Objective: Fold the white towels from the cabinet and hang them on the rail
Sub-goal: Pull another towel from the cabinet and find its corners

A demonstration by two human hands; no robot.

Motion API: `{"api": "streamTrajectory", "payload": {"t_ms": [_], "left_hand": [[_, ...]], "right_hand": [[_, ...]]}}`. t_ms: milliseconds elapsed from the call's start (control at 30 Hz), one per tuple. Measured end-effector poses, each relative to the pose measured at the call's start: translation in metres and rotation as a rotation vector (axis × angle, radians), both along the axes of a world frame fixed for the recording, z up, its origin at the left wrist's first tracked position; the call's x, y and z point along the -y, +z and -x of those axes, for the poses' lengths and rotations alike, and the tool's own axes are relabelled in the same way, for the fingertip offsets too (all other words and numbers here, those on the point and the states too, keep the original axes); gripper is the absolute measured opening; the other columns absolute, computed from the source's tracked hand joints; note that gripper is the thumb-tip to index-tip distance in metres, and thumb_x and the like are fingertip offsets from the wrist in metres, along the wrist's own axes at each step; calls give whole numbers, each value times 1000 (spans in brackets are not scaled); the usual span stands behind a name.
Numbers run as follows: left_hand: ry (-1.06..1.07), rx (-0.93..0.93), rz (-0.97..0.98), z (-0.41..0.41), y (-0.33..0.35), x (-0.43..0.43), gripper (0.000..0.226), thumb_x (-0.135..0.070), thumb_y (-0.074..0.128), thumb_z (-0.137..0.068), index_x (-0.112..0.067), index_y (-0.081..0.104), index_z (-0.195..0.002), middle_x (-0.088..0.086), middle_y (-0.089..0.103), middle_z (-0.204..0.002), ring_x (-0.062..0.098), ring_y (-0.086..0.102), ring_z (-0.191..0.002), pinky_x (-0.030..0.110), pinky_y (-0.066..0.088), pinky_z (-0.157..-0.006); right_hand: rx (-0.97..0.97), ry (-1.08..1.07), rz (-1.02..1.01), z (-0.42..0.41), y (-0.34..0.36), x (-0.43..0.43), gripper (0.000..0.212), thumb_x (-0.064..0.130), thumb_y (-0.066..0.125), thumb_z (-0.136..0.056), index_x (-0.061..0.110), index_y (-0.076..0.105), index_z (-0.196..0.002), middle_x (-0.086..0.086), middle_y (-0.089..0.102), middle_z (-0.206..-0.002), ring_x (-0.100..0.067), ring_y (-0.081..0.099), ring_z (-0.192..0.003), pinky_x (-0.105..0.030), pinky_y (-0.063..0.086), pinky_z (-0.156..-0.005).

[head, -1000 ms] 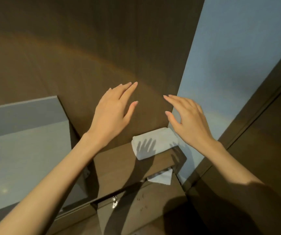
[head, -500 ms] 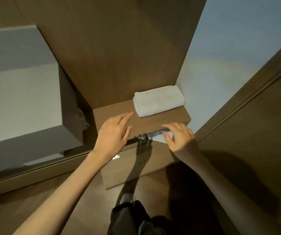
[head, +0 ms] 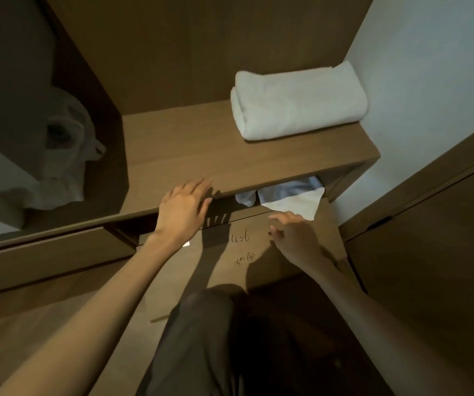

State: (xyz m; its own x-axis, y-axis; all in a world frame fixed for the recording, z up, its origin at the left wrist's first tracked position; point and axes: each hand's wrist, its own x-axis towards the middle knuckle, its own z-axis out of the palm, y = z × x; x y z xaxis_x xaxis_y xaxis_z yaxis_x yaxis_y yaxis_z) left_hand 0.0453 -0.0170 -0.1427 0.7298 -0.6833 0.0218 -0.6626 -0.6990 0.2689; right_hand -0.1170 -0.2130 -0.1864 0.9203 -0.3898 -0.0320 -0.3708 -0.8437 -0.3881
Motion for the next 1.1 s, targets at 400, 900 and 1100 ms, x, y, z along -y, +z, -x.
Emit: {"api": "streamTrajectory", "payload": {"t_ms": [400, 900, 1100], "left_hand": [[45, 306, 250, -43, -153, 6, 48, -15, 48, -100, -24, 39, -146, 3, 40, -151, 25, 31, -142, 42, 23, -117], [65, 374, 427, -50, -175, 7, 43, -18, 51, -99, -27, 48, -141, -4, 47, -146, 19, 39, -137, 34, 24, -106], [71, 385, 437, -51, -175, 8, 43, -18, 50, -99, -26, 49, -140, -3, 47, -146, 20, 39, -137, 34, 24, -105]], "right_hand": [[-129, -202, -85, -56, -194, 53, 31, 18, 54, -95, 20, 60, -126, -7, 56, -131, -24, 56, -114, -40, 47, -99], [-360, -320, -96, -119, -298, 120, 61, 17, 50, -97, 19, 24, -152, -7, 28, -156, -34, 29, -141, -44, 28, -113], [-306, -309, 85, -123, -310, 118, 48, -1, 57, -89, 10, 44, -134, -13, 39, -139, -36, 44, -122, -43, 41, -98]]}}
